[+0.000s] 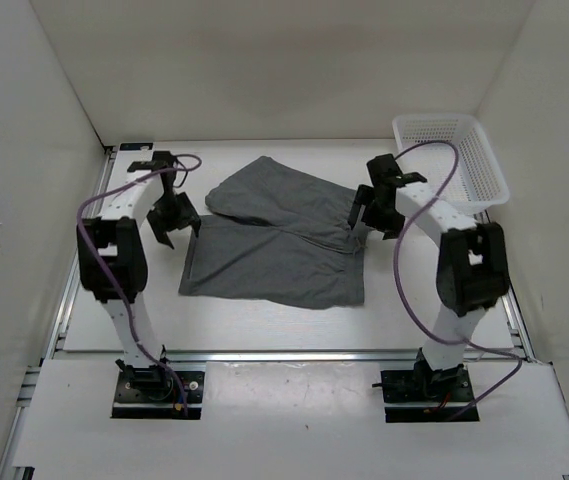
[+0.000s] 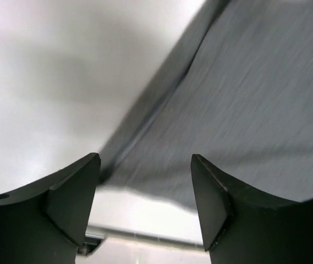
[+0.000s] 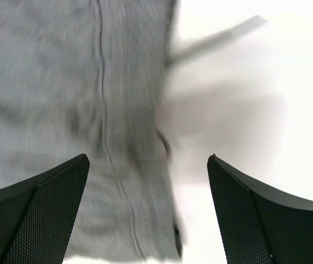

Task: Fold and stack the shorts
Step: Flatten the shorts out, then fold the shorts

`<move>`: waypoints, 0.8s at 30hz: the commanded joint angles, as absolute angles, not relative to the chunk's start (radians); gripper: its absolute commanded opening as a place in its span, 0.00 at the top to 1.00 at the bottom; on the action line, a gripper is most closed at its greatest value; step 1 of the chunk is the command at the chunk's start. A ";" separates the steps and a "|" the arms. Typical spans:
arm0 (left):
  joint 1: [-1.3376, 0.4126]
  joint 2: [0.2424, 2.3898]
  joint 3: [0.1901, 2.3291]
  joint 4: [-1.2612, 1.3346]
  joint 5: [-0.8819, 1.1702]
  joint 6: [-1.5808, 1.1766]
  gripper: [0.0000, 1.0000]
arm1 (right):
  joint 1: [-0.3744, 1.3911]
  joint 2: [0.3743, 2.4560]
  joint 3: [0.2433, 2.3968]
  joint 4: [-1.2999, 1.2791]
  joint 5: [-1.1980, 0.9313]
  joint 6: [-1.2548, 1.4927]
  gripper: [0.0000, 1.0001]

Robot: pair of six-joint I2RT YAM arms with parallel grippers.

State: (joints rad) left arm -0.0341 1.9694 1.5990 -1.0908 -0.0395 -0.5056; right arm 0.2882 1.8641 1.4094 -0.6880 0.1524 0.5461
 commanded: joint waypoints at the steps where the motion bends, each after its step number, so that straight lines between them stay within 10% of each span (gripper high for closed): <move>1: -0.034 1.728 1.410 -1.039 0.017 -0.580 0.21 | 0.284 1.640 1.310 -0.706 0.195 0.561 0.08; 11: -0.014 1.439 0.882 -0.987 0.043 -0.765 0.21 | 0.334 1.255 0.852 -0.681 0.034 0.693 0.19; 24: -0.025 1.703 1.062 -0.899 -0.081 -0.790 0.23 | 0.334 1.161 0.628 -0.585 -0.176 0.860 0.16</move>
State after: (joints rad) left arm -0.0208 1.6886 1.0351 -0.9176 -0.0429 -0.7723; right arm 0.3344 1.1736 0.6693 -0.6498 -0.0692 0.7681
